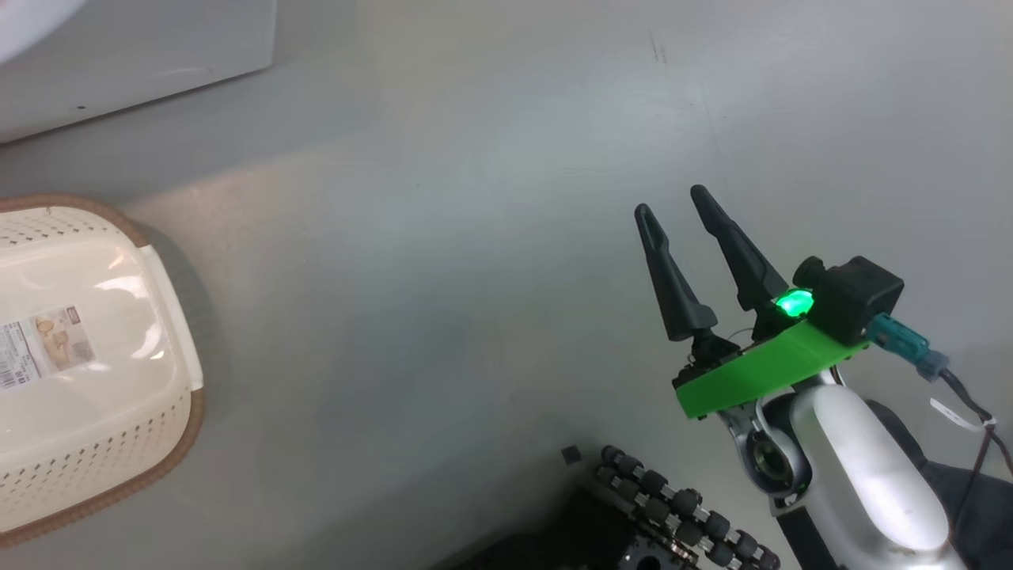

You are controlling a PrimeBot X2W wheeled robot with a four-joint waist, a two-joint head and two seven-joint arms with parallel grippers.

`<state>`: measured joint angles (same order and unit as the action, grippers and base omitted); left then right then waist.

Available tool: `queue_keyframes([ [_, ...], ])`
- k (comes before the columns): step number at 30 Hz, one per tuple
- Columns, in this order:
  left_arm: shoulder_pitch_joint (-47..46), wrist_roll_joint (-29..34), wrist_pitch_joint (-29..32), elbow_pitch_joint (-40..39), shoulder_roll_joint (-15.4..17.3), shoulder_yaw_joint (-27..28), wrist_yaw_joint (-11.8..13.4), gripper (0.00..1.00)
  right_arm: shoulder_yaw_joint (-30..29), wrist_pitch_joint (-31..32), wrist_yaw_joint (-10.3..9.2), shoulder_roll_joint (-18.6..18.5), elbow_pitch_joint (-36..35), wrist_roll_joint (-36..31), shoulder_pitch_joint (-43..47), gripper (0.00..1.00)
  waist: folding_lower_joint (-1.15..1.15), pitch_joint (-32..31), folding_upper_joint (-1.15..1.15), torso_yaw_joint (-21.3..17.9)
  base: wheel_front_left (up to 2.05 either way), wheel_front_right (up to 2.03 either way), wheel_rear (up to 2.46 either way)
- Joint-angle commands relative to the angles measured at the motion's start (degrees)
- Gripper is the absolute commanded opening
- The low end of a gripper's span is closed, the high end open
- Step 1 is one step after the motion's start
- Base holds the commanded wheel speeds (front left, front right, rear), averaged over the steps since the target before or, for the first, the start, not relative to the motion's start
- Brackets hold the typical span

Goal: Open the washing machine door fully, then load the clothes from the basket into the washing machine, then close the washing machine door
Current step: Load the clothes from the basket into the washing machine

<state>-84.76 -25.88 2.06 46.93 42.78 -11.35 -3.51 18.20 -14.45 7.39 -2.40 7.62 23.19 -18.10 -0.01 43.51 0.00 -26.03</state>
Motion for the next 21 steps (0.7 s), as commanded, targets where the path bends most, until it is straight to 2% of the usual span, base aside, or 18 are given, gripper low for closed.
queue_keyframes([
  [1,-1.0,-0.3,0.6,-1.4,2.8,0.7,-0.1,1.0,0.3,-0.5,0.1,-0.5,-1.2,0.0,0.1,1.0,0.01,-0.1,0.0,0.3,0.0,0.0,0.0],
  [10,4.3,-2.1,0.9,-1.6,1.9,0.7,0.3,1.0,-1.2,-0.5,0.1,-0.5,-0.9,-1.0,-0.2,1.0,0.01,-1.5,0.0,2.2,0.0,0.0,0.0],
  [21,18.2,-5.1,-4.9,-7.3,-1.1,2.3,3.3,1.0,-4.1,-0.5,0.1,-0.5,-0.9,-3.7,0.1,1.0,0.01,-5.0,0.0,5.7,0.0,0.0,0.0],
])
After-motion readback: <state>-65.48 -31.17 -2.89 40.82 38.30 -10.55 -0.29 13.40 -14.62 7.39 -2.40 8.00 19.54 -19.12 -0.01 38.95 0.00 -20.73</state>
